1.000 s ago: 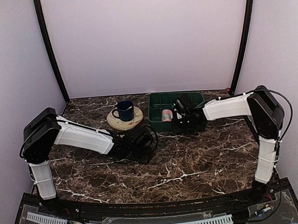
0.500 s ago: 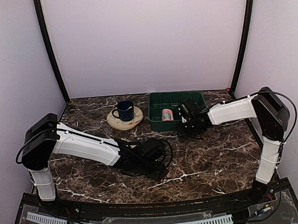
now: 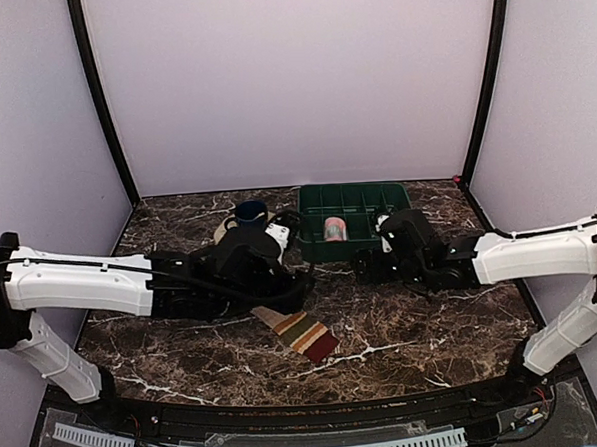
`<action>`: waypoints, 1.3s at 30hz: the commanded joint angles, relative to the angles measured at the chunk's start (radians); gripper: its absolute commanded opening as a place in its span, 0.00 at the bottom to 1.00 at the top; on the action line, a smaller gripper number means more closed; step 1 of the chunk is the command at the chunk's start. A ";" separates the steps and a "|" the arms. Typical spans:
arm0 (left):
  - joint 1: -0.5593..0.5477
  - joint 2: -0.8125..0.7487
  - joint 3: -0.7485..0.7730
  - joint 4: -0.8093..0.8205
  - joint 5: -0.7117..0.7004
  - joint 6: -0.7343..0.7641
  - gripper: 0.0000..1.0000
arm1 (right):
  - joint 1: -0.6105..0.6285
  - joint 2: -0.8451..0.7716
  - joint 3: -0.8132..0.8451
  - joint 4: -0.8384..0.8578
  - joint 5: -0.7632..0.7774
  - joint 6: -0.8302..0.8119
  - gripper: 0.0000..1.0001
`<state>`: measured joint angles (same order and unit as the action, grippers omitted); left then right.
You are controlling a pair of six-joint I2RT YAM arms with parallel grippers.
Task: Roll the socks
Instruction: Move the sock to the center of the board.
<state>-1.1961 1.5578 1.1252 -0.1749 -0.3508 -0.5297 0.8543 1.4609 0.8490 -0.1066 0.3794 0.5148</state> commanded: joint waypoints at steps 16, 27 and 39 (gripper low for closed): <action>0.301 -0.098 -0.254 0.091 -0.154 0.092 0.80 | 0.049 -0.060 -0.120 0.380 -0.059 0.134 0.60; 0.444 0.065 -0.151 -0.070 0.008 -0.006 0.80 | 0.193 0.080 0.038 -0.012 -0.067 0.492 0.55; 0.483 0.113 -0.191 0.017 0.072 -0.005 0.82 | 0.369 0.159 0.122 -0.205 -0.076 0.780 0.55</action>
<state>-0.7189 1.6485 0.9474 -0.1875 -0.2989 -0.5335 1.1896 1.5700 0.9108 -0.2276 0.3027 1.1683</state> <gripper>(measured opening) 0.816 0.546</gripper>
